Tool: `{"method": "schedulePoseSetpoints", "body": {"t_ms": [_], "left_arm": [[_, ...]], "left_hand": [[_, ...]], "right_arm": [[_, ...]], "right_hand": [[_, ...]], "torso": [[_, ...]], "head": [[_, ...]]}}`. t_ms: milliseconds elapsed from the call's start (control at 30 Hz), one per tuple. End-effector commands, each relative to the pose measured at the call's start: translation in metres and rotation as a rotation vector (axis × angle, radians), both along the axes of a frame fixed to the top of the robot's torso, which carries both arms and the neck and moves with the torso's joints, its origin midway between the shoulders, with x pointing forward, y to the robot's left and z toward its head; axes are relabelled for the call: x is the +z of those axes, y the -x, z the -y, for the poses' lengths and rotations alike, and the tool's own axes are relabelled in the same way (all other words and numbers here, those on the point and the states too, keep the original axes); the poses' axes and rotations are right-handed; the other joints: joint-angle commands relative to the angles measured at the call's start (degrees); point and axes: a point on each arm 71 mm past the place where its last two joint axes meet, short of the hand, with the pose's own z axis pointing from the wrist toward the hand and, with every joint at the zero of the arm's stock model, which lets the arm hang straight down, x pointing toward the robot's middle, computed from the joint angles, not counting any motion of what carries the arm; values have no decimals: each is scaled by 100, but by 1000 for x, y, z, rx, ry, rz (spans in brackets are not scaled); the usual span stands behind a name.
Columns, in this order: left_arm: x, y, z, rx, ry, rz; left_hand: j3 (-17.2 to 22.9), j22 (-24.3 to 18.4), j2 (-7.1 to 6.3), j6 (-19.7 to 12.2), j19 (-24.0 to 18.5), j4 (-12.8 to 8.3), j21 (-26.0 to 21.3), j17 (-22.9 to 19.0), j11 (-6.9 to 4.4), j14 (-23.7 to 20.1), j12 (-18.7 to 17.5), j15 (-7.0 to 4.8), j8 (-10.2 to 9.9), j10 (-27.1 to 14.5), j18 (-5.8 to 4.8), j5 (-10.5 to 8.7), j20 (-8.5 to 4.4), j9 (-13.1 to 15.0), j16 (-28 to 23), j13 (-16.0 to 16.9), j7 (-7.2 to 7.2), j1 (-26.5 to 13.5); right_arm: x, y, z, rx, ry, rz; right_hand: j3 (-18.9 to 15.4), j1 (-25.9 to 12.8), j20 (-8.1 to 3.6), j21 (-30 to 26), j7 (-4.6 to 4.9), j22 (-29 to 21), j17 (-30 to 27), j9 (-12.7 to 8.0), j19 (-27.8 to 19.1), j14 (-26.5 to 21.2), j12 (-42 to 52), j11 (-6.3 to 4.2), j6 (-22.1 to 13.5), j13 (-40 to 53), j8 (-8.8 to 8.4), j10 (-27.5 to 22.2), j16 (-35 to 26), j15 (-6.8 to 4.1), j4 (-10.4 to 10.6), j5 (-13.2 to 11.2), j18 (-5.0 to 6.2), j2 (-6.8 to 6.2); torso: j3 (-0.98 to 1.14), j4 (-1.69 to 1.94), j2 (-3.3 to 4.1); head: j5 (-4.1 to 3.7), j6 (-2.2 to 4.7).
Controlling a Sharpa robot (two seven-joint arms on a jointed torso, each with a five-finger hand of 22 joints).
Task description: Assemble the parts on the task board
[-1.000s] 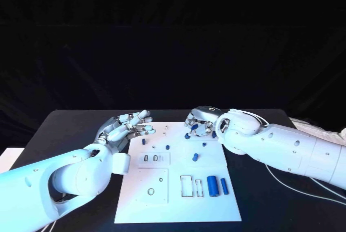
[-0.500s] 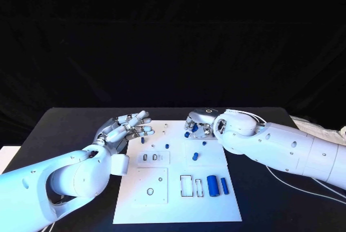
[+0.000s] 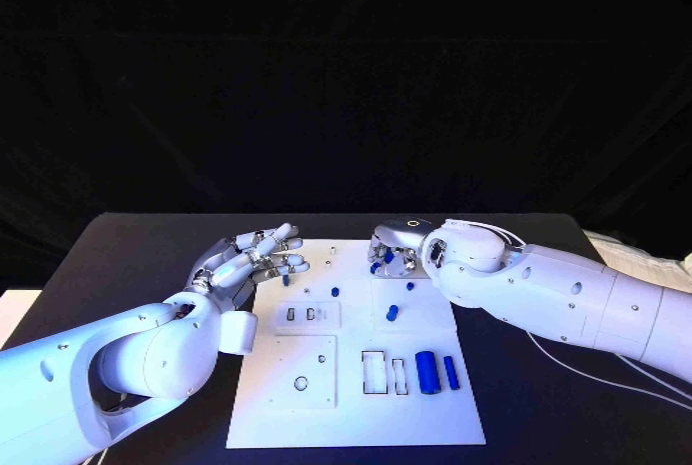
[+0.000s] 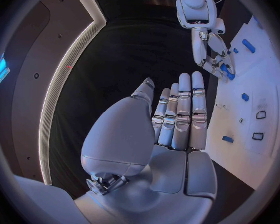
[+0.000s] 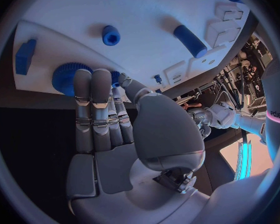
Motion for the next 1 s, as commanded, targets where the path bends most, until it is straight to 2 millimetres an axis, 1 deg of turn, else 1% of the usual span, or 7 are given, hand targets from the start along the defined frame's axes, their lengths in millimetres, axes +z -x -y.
{"method": "schedulePoseSetpoints", "body": {"t_ms": [33,300,567,600,633,667,1000], "left_arm": [[2,1,3,-30,21,2],[1,0,3,-32,20,-1],[1,0,3,-32,20,-1],[1,0,3,-32,20,-2],[1,0,3,-32,20,-2],[1,0,3,-32,20,-2],[1,0,3,-31,19,-2]], "left_hand": [[-7,-5,19,1,-33,-19,-17,5,42,-36,-22,-4,-20,0,45,-24,-12,-6,-22,-5,36,16],[-4,-5,22,0,-34,-23,-17,11,43,-38,-24,-5,-22,-1,46,-24,-11,-5,-22,-5,36,22],[2,-5,27,-2,-36,-31,-17,19,43,-41,-28,-5,-26,-3,47,-23,-11,-5,-24,-4,37,31],[2,-5,27,-2,-36,-31,-17,19,43,-41,-28,-5,-26,-3,47,-23,-11,-5,-24,-4,37,31],[2,-5,27,-2,-36,-31,-17,19,43,-41,-28,-5,-26,-3,47,-23,-11,-5,-24,-4,37,31],[2,-5,27,-2,-36,-31,-17,19,43,-41,-28,-5,-26,-3,47,-23,-11,-5,-24,-4,37,31],[11,-5,35,-4,-39,-42,-17,33,44,-45,-34,-5,-32,-5,48,-22,-10,-5,-26,-4,39,46]], "right_arm": [[-2,0,-1,5,29,-8],[-4,-2,-2,4,34,-17],[-2,-3,-2,6,45,14],[-2,-3,-3,5,43,22],[-1,-3,-3,4,42,29],[-1,-3,-3,4,40,36],[12,0,-11,0,-57,161]], "right_hand": [[46,35,-12,67,-2,77,85,9,51,142,11,-5,45,2,-12,64,89,-29,15,-27,-8,8],[269,96,-28,472,-39,575,650,28,186,168,28,-46,191,11,19,230,653,-62,103,-188,-72,29],[542,278,-59,854,-61,1056,1142,52,325,180,19,-88,345,12,39,401,1134,-95,57,-357,-139,69],[616,289,-63,933,-65,1137,1912,54,327,303,10,-84,368,10,29,425,1792,-96,56,-353,-150,56],[665,303,-61,983,-62,1190,1498,54,327,198,7,-86,377,9,20,435,1509,-91,49,-354,-156,41],[690,311,-60,1010,-55,1221,1384,54,328,157,8,-88,384,10,17,443,1432,-92,44,-357,-158,35],[863,384,-55,1219,-34,1477,1508,55,373,105,7,-89,413,11,0,485,1567,-98,-15,-355,-189,-13]], "torso": [[0,22,18],[-5,43,31],[-9,61,45],[-9,64,45],[-10,68,48],[-11,69,47],[-13,103,60]], "head": [[-4,-12],[-26,-19],[-34,-34],[-38,-33],[-39,-33],[-38,-36],[-6,5]]}}
